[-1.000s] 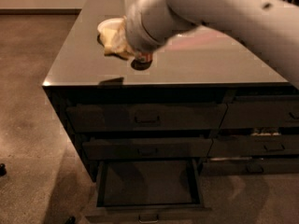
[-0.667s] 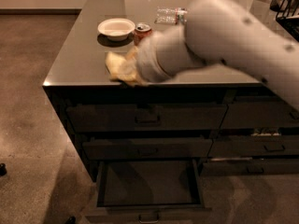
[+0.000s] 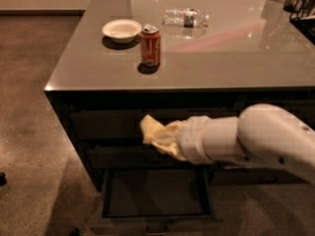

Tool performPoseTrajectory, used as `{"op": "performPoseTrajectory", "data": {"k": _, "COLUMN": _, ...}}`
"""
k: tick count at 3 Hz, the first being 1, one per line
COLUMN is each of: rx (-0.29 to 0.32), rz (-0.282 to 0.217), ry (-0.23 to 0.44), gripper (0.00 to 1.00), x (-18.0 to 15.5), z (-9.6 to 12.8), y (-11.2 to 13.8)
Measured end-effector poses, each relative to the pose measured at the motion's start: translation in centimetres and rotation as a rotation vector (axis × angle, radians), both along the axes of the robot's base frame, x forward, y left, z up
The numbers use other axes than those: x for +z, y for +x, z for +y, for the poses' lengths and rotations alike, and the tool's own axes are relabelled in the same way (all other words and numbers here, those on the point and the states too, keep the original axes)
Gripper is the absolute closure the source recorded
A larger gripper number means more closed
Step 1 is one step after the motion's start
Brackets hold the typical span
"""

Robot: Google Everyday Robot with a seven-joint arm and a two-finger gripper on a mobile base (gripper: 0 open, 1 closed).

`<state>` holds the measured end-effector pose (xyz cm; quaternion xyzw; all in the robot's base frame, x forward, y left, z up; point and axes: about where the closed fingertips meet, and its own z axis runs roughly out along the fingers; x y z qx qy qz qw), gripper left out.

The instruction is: Place sponge into bottom drawer

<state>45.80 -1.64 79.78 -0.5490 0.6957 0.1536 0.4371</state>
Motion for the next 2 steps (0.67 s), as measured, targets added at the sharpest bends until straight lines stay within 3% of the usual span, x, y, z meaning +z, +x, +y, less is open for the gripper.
{"op": "performPoseTrajectory", "data": {"k": 2, "rx": -0.018, "rz": 0.041, "ry": 0.007, "gripper": 1.00, "x": -1.7, "z": -0.5, "y": 0.5}}
